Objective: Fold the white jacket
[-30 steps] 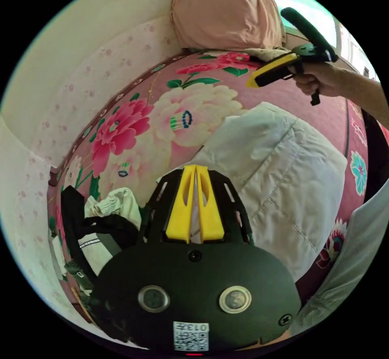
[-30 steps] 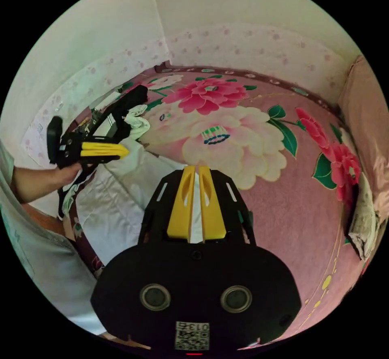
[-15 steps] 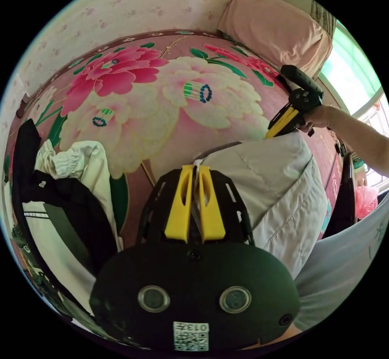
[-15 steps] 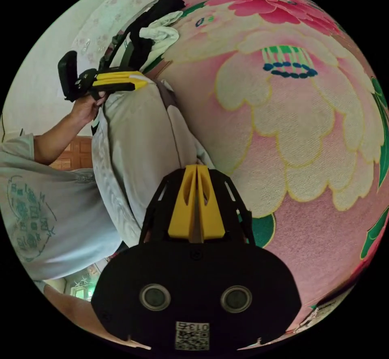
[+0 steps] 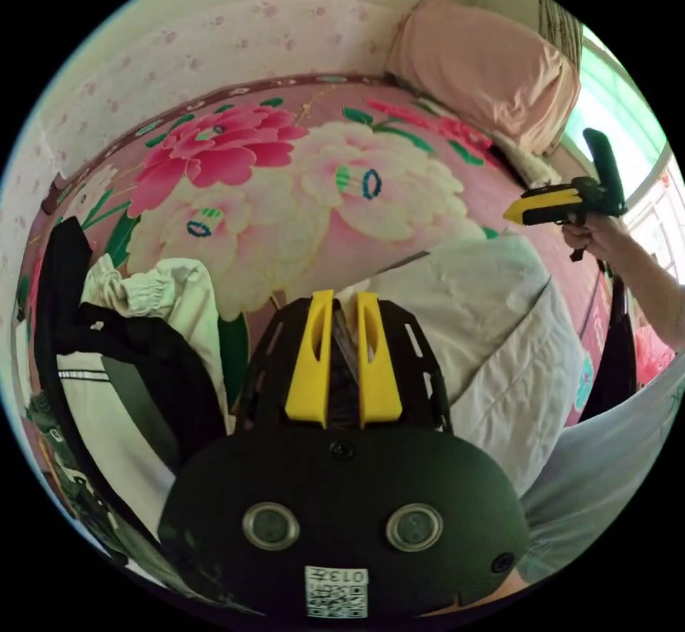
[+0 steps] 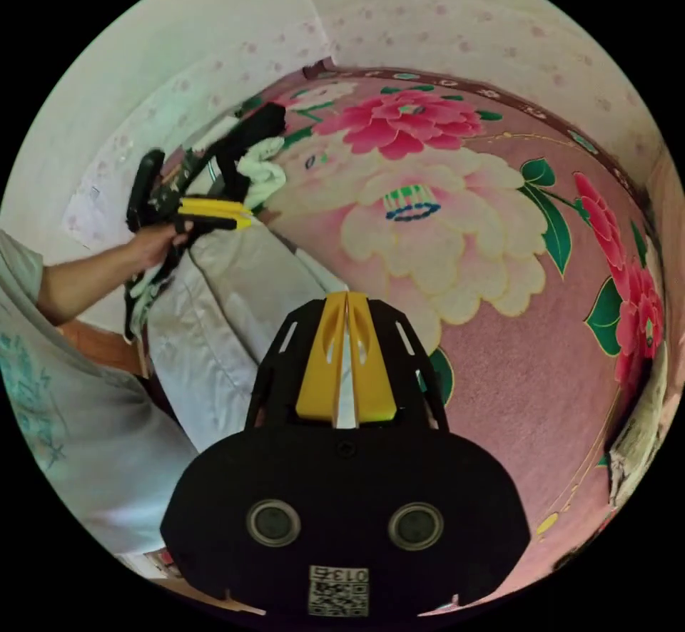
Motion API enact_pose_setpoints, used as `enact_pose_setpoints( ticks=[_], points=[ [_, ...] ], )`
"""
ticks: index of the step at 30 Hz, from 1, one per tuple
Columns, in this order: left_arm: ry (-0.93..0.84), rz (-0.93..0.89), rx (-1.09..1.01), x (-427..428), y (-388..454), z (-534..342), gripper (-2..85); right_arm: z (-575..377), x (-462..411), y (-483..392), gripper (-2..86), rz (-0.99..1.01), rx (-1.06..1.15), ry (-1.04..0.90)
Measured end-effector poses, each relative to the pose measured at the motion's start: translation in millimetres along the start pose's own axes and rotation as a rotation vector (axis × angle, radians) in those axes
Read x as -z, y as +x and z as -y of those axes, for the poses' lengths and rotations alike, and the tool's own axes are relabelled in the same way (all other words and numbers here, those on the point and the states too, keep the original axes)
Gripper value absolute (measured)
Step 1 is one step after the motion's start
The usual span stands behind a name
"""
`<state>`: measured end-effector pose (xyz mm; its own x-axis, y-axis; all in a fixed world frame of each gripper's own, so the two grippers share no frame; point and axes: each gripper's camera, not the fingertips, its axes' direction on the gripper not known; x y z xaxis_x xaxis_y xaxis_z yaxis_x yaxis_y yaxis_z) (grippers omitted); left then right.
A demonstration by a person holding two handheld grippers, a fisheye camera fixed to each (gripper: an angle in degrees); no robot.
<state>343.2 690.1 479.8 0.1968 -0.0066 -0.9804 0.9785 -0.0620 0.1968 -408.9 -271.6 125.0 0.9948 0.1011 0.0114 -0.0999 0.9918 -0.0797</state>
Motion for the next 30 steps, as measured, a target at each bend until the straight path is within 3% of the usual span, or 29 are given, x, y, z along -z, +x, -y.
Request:
enact_pose_setpoints(
  ticks=[3,8,9,12,17,21,27,30],
  points=[
    [-0.016,0.003,-0.005,-22.5,-9.4,0.1,4.8,-29.2,-76.2,-20.6,0.3,-0.097,0.100,-0.198],
    [0.133,-0.131,0.148,34.4,-69.9,-23.5,7.2,-73.4,-23.1,11.2,1.6,-0.060,-0.165,0.089],
    [0.167,-0.164,0.185,50.0,-87.3,-38.2,11.8,-97.9,-3.2,15.4,3.2,-0.059,-0.194,0.163],
    [0.202,-0.356,0.343,65.5,-132.3,-82.5,20.0,-172.2,11.9,33.6,11.9,0.027,-0.345,0.213],
    [0.175,-0.546,0.444,46.4,-152.1,-130.6,27.0,-272.8,-18.9,51.2,16.1,0.260,-0.567,0.230],
    [0.089,-0.611,0.477,9.4,-156.4,-138.4,27.1,-302.6,-44.5,54.3,17.8,0.337,-0.613,0.253],
    [0.146,-0.636,0.493,3.2,-182.8,-142.2,24.3,-335.5,-74.4,76.6,18.4,0.483,-0.700,0.309],
    [0.052,-0.883,0.401,-29.1,-177.5,-130.9,21.5,-344.2,-91.5,82.1,17.9,0.596,-0.696,0.310]
  ],
)
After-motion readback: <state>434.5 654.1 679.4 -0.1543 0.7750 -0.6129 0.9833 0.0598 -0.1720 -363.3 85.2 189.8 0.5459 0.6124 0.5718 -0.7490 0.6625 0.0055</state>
